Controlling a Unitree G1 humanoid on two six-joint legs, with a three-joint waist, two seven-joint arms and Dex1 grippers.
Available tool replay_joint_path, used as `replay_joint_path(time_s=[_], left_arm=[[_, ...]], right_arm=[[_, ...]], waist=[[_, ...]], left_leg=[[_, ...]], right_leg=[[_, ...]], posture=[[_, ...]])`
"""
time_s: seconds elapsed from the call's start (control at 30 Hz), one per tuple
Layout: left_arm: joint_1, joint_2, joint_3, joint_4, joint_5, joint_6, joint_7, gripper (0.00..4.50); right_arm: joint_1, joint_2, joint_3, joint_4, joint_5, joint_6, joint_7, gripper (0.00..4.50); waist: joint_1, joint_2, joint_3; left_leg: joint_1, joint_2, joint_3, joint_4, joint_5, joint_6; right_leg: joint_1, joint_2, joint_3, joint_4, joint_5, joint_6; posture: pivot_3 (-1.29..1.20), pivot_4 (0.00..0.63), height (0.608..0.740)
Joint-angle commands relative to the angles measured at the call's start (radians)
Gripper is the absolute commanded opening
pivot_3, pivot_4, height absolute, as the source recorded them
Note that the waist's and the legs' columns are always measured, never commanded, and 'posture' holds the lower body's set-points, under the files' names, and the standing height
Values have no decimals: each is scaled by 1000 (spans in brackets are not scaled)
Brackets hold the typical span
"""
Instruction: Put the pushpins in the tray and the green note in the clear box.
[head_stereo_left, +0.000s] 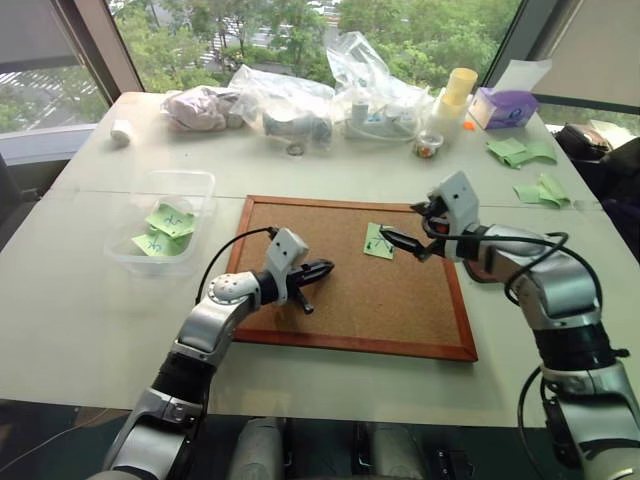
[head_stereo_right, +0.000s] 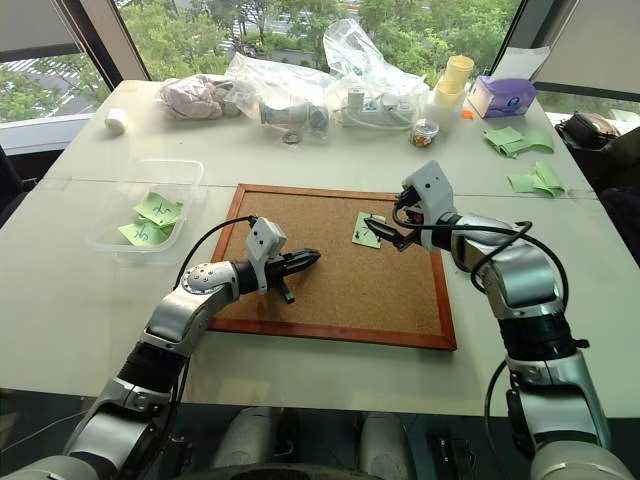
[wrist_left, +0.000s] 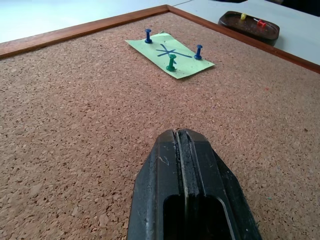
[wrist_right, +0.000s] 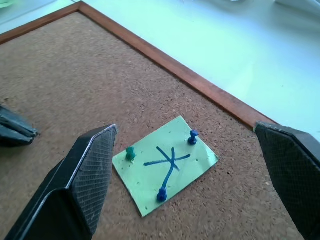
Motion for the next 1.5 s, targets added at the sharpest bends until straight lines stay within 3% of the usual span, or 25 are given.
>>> replay_joint_path(time_s=[0.03,0.1,0.17,0.23,0.3,0.67,0.77,0.87,1.03,1.17,1.5], left_arm=[[9,-3,0,15,18,-4,3,40],[14,-3,3,12,21,-4,5,40],[20,-2,7,6,24,-3,10,0],[24,-2,12,0,26,0,16,0],[28,-1,16,-3,27,1,19,0],[44,-3,17,-23,31,8,30,0],[47,-4,15,-27,32,9,34,0],[50,-5,15,-27,33,14,38,0],[56,-10,13,-23,37,19,44,0],[62,-15,2,-8,45,37,51,0],[76,-21,-2,-7,47,63,55,0]], right_arm=[[-59,32,12,82,-47,-50,-7,4500],[-82,56,23,131,-63,-72,2,4500],[-100,73,43,187,-93,-100,4,3968],[-112,87,47,225,-110,-117,3,3224],[-122,99,44,248,-121,-130,7,2193],[-148,137,42,352,-173,-163,27,2193],[-146,142,43,362,-178,-163,37,1352],[-145,146,36,358,-178,-163,41,30],[-141,146,18,320,-169,-146,41,30],[-121,113,-47,166,-126,-58,22,30],[-14,12,-275,-116,-32,171,-67,30]], waist=[[-1,0,0],[-3,1,0],[-3,1,-1],[-5,1,-1],[-6,1,-1],[-12,2,-1],[-14,2,-1],[-18,3,-2],[-21,4,-2],[-18,4,-2],[-21,7,-5]], left_leg=[[0,0,0,0,0,0],[0,0,0,0,0,0],[0,0,0,0,0,0],[0,0,0,0,0,0],[0,0,1,0,0,0],[1,1,1,0,0,-1],[1,1,1,0,0,-1],[1,1,1,0,0,-1],[1,1,0,0,0,-1],[0,1,0,0,0,-1],[1,1,0,0,0,-1]], right_leg=[[0,0,0,0,0,0],[0,0,0,0,0,0],[0,0,0,0,0,0],[0,0,0,0,0,0],[0,0,0,0,0,0],[0,0,0,1,0,0],[0,0,0,1,0,0],[0,0,0,1,0,0],[0,0,0,1,0,0],[0,0,0,1,0,0],[1,0,0,1,0,0]], posture=[[0,150,740],[0,150,740],[0,150,740],[0,150,740],[0,150,740],[0,150,740],[0,150,740],[0,150,740],[0,150,740],[0,150,740],[0,150,740]])
